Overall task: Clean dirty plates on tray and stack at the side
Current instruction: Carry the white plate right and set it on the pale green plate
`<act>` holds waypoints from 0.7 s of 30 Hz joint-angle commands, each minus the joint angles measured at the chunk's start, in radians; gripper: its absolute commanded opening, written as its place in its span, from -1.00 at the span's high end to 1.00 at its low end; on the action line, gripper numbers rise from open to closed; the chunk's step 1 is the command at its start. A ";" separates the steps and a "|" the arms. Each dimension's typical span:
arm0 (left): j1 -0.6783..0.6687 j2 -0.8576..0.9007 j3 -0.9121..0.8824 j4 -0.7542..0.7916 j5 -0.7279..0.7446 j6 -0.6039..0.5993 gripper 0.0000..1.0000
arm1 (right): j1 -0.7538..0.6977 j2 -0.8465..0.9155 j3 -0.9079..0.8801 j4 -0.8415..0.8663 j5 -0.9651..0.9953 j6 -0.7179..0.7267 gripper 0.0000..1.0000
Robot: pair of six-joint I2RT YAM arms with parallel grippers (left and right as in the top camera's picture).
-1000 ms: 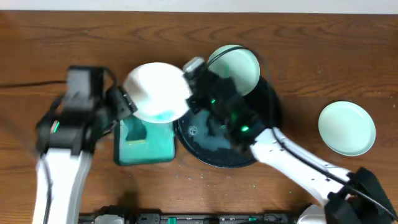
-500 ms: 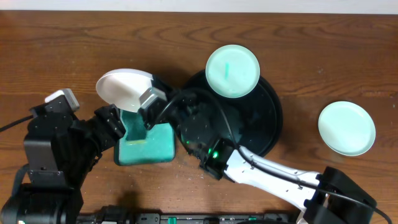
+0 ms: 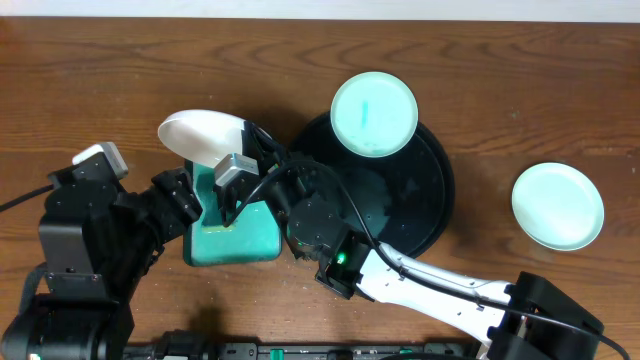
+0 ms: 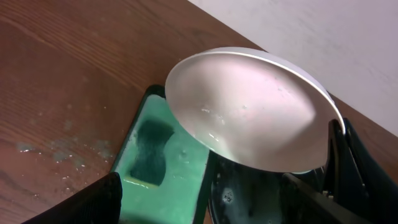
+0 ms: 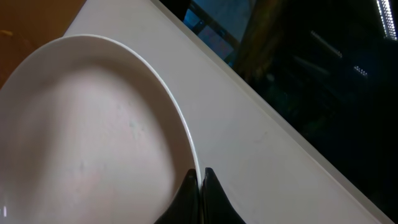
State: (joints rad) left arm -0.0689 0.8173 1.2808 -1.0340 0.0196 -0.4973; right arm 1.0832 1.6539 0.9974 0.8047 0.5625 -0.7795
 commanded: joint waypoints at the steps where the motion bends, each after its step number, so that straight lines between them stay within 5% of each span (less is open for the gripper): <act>1: 0.003 0.000 0.016 -0.002 -0.012 0.006 -0.60 | 0.011 -0.014 0.009 0.007 0.017 -0.012 0.98; 21: 0.003 0.000 0.016 -0.002 -0.012 0.006 -0.61 | 0.011 -0.014 0.009 0.007 0.017 -0.038 0.98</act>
State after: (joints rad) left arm -0.0689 0.8173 1.2808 -1.0340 0.0196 -0.4969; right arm 1.0836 1.6539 0.9974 0.8047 0.5735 -0.8143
